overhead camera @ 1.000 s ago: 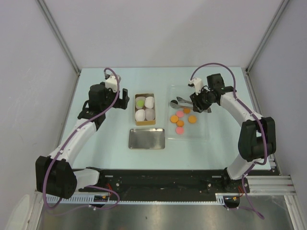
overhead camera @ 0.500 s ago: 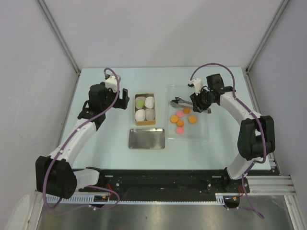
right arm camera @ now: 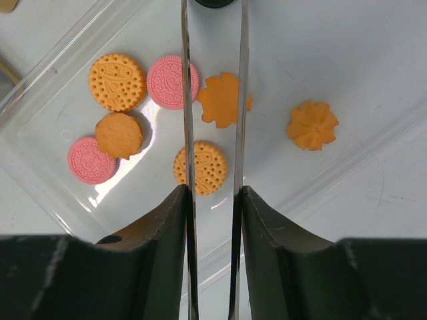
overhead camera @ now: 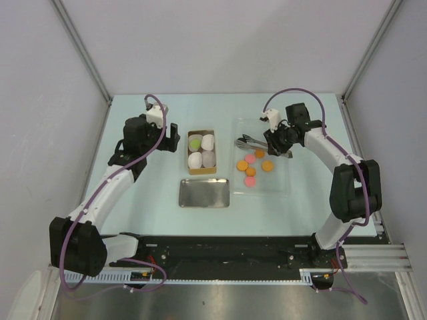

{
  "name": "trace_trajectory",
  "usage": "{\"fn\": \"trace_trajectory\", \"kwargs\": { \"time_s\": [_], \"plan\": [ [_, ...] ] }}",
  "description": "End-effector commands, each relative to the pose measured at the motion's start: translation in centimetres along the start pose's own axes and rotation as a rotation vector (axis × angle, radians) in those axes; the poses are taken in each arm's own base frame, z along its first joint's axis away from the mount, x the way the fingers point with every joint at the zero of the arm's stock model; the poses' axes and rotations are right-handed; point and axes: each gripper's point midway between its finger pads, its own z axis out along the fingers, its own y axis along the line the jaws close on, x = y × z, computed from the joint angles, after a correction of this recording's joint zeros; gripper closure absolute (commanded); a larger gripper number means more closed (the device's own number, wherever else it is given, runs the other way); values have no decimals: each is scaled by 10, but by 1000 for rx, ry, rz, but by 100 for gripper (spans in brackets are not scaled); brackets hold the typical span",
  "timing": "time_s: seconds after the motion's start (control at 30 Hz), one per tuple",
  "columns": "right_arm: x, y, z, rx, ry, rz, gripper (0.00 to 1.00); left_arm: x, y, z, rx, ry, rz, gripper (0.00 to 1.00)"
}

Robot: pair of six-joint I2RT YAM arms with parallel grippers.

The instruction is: Pack the cookies

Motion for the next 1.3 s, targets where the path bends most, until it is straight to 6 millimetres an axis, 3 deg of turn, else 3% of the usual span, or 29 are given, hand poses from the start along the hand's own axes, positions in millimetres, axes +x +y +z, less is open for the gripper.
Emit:
{"fn": "trace_trajectory", "kwargs": {
  "time_s": [0.0,0.43,0.63,0.97,1.27],
  "plan": [
    [-27,-3,-22,51,-94,-37,74,-14,0,-2,10,-55,5,14],
    [-61,6,-64,91,-197,-72,75,-14,-1,-3,13,-55,5,14],
    [-91,36,-66,53,-245,-126,75,-14,-1,-3,12,-55,1,13],
    [-133,72,-46,-2,-268,-197,74,-13,0,-4,7,-51,5,13],
    [-138,85,-12,-33,-221,-225,73,-12,0,-4,4,-51,3,13]
  ]
}}
